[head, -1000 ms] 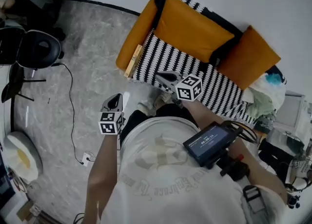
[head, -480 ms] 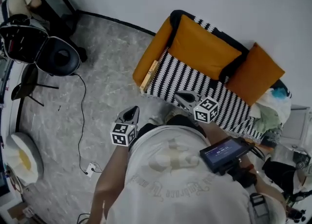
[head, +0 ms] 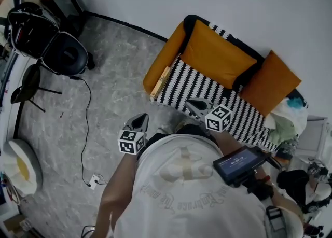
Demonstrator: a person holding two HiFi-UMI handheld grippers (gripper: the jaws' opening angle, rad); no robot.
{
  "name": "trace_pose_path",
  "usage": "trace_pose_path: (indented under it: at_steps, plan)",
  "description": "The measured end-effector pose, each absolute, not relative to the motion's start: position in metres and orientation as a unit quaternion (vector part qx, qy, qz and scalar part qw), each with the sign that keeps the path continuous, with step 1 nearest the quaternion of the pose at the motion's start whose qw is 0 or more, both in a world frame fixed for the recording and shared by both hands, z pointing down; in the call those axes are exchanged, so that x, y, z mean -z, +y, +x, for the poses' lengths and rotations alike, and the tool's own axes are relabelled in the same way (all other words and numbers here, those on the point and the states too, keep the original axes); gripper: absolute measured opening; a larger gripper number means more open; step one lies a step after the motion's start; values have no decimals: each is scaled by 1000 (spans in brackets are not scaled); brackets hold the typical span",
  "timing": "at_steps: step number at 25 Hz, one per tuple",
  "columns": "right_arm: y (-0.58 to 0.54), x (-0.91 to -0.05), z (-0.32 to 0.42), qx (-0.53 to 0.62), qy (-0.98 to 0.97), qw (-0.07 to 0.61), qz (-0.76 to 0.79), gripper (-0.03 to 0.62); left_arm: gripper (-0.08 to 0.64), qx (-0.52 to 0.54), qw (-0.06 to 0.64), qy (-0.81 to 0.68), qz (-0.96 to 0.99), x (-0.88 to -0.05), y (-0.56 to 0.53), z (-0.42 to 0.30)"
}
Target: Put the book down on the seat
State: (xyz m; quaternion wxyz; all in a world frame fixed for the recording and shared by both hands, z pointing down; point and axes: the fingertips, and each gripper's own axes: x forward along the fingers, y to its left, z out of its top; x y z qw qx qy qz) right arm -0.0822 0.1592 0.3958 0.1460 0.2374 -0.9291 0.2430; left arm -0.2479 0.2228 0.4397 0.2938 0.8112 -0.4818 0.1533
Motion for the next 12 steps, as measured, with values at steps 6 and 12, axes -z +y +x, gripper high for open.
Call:
trace_pose_path:
  at_steps: [6,12]
  plan:
    - [156,-399,-77,-249,-926,149,243,14,12,-162,296,-473,814,-442,220,-242]
    - [152,-403,-71,-255,-923,149,249,14,12,-168,293,-467,817,-442,214,-236]
